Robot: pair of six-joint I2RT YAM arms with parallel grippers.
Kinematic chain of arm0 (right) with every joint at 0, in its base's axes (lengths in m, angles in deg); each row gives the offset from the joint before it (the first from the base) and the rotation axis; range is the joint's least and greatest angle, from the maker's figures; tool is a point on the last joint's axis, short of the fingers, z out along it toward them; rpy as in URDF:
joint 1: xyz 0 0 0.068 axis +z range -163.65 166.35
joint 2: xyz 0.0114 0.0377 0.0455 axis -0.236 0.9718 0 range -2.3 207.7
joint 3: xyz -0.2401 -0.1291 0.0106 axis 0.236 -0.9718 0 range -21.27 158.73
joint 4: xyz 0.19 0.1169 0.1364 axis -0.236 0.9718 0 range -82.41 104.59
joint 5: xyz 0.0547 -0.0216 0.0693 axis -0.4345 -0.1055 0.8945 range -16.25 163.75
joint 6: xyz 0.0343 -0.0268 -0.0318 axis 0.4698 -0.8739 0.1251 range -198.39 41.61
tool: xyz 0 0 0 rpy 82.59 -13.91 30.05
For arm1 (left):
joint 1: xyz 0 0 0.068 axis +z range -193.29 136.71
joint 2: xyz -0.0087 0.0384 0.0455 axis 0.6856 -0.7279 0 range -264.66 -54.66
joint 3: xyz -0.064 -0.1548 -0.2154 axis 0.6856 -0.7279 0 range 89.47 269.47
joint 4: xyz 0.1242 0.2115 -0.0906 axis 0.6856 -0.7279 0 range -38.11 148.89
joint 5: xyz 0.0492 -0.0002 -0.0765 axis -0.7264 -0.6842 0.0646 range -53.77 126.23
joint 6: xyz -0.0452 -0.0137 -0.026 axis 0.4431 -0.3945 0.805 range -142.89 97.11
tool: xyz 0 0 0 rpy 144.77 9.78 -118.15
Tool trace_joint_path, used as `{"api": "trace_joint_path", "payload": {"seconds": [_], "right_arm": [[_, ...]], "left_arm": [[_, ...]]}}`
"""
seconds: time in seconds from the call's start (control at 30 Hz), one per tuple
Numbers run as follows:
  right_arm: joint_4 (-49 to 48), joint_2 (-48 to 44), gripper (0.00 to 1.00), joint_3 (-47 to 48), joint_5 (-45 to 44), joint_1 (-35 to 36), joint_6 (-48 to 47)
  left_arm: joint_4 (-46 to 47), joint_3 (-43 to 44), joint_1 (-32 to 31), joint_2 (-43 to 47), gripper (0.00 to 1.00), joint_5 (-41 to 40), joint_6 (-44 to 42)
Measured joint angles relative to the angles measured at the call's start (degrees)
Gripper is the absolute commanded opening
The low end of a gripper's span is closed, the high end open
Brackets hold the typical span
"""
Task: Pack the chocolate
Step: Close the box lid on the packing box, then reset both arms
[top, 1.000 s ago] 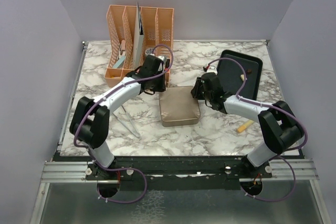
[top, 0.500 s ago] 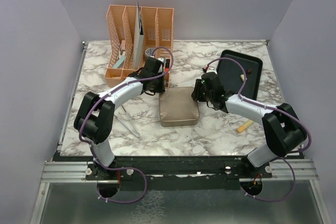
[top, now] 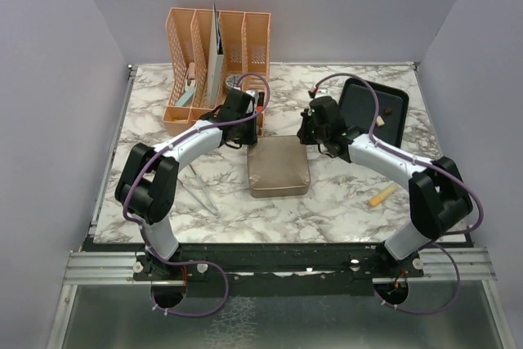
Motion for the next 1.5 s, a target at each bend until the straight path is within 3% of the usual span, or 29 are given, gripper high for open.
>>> {"api": "trace_joint_path", "payload": {"seconds": [0.2,0.43,0.67,0.77,0.83,0.97,1.03,1.07,1.17,1.2,1.23,1.5], "right_arm": [[-2.9,7.8,0.0,1.1,0.0,0.0,0.3],[-4.3,7.8,0.01,0.6,-0.5,0.3,1.0],[2.8,1.5,0.25,-0.1,-0.7,0.3,0.5],[3.5,-3.6,0.4,-0.9,-0.5,0.3,0.5],[3.6,-6.8,0.56,-1.7,-0.4,0.3,0.6],[4.5,-12.0,0.7,-4.0,-0.1,0.3,0.4],[5.7,-14.7,0.81,-5.3,0.1,0.3,0.2],[6.6,-16.3,0.97,-5.9,0.2,0.3,0.2],[8.7,-21.2,1.0,-6.8,0.8,0.3,0.0],[9.2,-22.9,1.0,-6.9,1.0,0.3,-0.1],[9.7,-24.6,1.0,-7.1,1.3,0.3,0.0],[12.9,-39.5,1.0,-12.2,1.1,0.3,2.5]], "left_arm": [[0.2,0.0,0.0,-0.2,0.16,0.7,0.2],[0.4,0.0,0.0,-0.2,0.17,0.9,0.4],[-3.0,1.9,0.0,-0.2,0.31,1.0,0.0],[-5.2,4.3,0.0,0.4,0.4,1.4,-0.7],[-6.1,5.3,0.1,2.5,0.47,1.6,-0.9],[-6.5,5.9,0.1,10.7,0.55,2.1,-1.2],[-6.3,5.9,0.1,14.9,0.58,2.3,-1.2],[-5.9,5.8,0.1,17.4,0.59,2.4,-1.2],[-4.2,3.8,0.1,24.4,0.65,2.7,-1.2],[-3.9,2.7,0.1,26.5,0.74,2.7,-1.1],[-3.6,1.4,0.1,28.8,0.96,2.8,-1.1],[-2.8,-9.1,0.1,40.3,0.99,3.5,-0.4]]}}
